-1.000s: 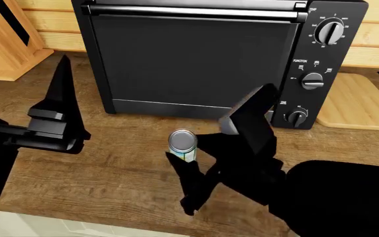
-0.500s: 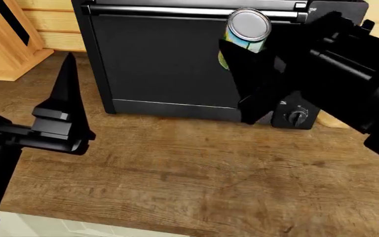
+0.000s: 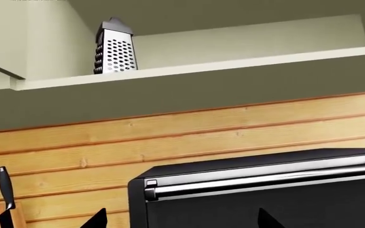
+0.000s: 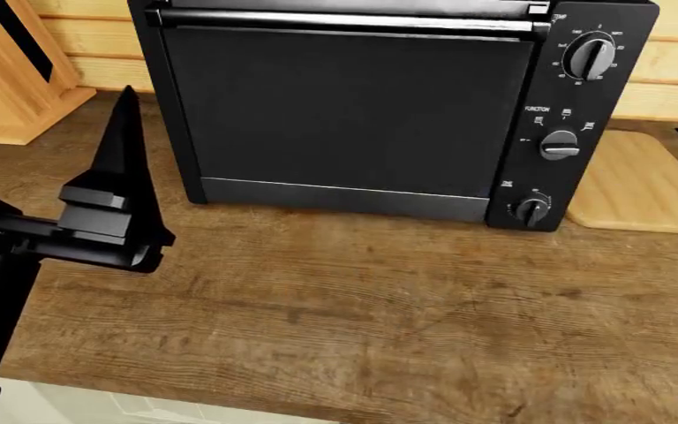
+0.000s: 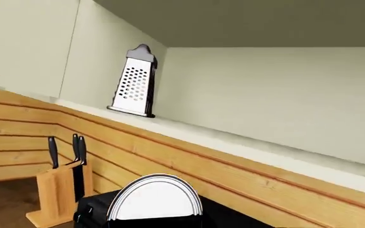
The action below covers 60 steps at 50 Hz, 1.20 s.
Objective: Pick the cans from the counter and place them in their designated side in the cabinet.
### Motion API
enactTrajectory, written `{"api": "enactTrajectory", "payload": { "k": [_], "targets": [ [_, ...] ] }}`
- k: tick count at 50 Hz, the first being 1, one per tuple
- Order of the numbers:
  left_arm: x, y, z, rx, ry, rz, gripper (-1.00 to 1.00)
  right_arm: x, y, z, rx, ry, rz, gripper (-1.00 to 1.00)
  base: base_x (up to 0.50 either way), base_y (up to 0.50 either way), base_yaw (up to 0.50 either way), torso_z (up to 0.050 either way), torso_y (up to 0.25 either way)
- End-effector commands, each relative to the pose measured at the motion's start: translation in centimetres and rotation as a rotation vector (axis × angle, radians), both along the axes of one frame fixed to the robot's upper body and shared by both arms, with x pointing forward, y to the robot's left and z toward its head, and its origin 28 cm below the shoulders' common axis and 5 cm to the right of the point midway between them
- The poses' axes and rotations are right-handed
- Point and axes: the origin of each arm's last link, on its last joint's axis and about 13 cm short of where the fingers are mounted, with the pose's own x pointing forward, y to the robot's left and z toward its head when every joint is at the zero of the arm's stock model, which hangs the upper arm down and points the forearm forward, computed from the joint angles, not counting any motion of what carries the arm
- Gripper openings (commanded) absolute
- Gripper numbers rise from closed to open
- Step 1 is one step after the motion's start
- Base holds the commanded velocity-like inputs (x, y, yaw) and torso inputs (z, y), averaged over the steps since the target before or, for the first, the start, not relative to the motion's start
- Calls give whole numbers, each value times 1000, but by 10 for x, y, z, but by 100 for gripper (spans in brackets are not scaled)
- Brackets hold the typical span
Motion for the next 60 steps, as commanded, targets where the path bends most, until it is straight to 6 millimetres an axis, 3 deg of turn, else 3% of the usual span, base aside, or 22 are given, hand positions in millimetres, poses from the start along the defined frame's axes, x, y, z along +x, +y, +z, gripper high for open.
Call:
{"api": "enactTrajectory", "payload": {
  "k": [1,9,21,46,60],
  "targets": [
    [-1,-1,3,4,-5,-2,100,-3,-2,48,39,-104,-95,-100,0,0,0,0,0],
    [-1,-2,7,5,-12,-4,100,1,-1,62,55,-125,-123,-100,0,0,0,0,1],
    [0,-2,8,0,-15,-2,100,3,-8,43,79,-76,-141,-100,43,-340,0,0,1],
    [0,-4,10,3,-19,-9,100,6,-4,46,113,-67,-124,-100,0,0,-500,0,1],
    [-4,0,16,-7,-38,0,100,6,-1,50,107,-92,-110,-100,11,-79,0,0,1]
  ]
}}
